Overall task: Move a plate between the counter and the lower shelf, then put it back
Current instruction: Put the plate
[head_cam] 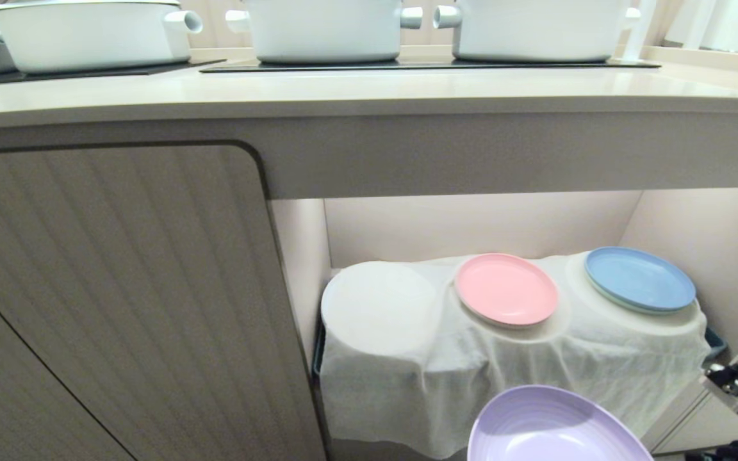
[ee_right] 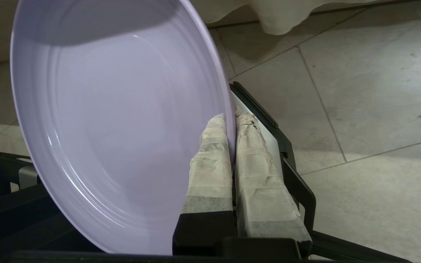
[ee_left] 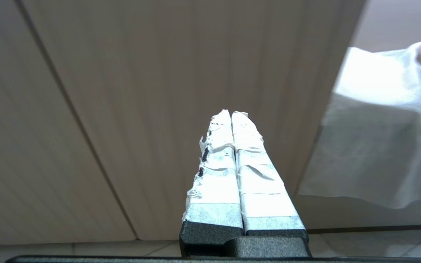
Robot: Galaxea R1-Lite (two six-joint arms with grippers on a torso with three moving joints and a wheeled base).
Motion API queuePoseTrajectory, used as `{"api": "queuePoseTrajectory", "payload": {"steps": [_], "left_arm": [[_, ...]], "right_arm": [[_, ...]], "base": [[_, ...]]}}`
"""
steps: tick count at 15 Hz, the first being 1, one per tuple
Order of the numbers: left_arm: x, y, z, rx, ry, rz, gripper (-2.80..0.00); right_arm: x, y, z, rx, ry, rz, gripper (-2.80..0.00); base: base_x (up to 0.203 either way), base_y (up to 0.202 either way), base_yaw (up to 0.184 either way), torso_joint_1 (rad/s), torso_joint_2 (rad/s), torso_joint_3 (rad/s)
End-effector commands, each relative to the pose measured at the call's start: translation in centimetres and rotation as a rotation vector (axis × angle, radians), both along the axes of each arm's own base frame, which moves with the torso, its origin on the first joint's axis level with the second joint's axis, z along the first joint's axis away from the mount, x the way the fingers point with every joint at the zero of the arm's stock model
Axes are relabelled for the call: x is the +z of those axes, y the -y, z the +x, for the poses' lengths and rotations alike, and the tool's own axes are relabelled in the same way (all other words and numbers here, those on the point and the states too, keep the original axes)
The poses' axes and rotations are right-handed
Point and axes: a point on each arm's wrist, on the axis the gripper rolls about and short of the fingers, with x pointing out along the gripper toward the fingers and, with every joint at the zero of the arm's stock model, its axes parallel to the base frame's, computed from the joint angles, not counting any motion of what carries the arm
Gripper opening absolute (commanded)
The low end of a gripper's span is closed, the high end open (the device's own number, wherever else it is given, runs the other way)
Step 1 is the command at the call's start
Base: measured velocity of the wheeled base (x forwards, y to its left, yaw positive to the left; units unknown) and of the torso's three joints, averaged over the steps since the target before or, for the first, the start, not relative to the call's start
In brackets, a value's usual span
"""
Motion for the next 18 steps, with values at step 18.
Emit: {"api": "queuePoseTrajectory", "payload": {"steps": [18], "left_arm": [[0.00, 0.00, 0.00, 0.000, 0.000, 0.000, -2.80]], "right_arm": [[-0.07, -0.02, 0.02, 0.001, -0.006, 0.002, -2.80]], "base": [[0.000, -0.194, 0.001, 0.003, 0.00, 0.003]]}}
